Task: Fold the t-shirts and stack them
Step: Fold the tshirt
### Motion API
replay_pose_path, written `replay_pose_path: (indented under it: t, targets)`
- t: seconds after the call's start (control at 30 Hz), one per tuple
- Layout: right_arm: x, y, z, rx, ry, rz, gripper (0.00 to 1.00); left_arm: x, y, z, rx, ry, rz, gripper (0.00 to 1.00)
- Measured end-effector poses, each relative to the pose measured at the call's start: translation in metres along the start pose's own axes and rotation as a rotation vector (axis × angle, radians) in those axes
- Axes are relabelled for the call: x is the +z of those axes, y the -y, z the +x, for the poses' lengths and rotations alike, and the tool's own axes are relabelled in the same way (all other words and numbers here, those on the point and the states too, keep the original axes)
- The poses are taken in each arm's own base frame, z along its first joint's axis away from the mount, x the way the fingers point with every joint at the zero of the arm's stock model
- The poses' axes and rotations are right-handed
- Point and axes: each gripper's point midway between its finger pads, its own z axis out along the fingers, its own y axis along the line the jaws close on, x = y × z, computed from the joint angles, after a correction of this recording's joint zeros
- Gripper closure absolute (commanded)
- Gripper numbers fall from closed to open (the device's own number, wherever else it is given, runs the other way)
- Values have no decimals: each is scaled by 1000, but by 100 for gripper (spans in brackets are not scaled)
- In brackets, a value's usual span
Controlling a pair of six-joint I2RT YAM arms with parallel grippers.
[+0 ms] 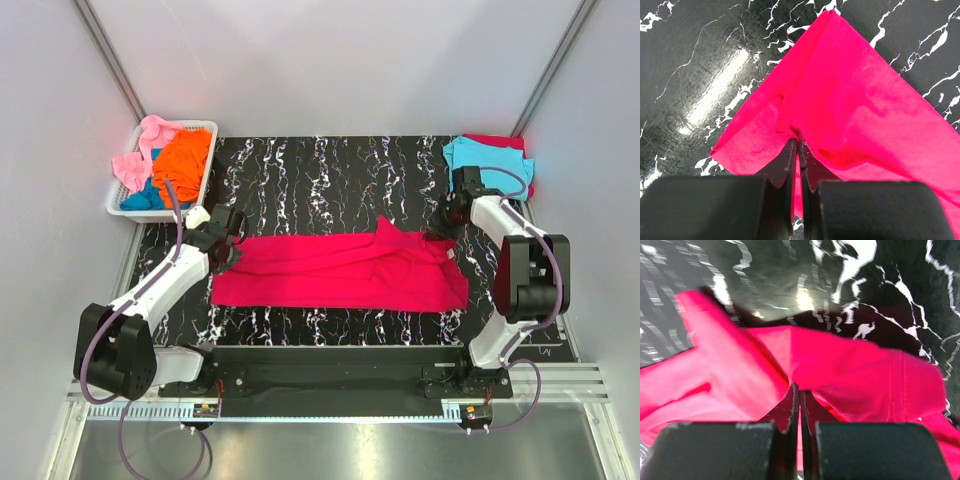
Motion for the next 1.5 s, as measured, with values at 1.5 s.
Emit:
replay_pose_path:
  t: [1.5]
  targets:
    - [-4, 18, -25, -39, 49, 181, 68, 11, 2, 8, 52, -32, -18, 94]
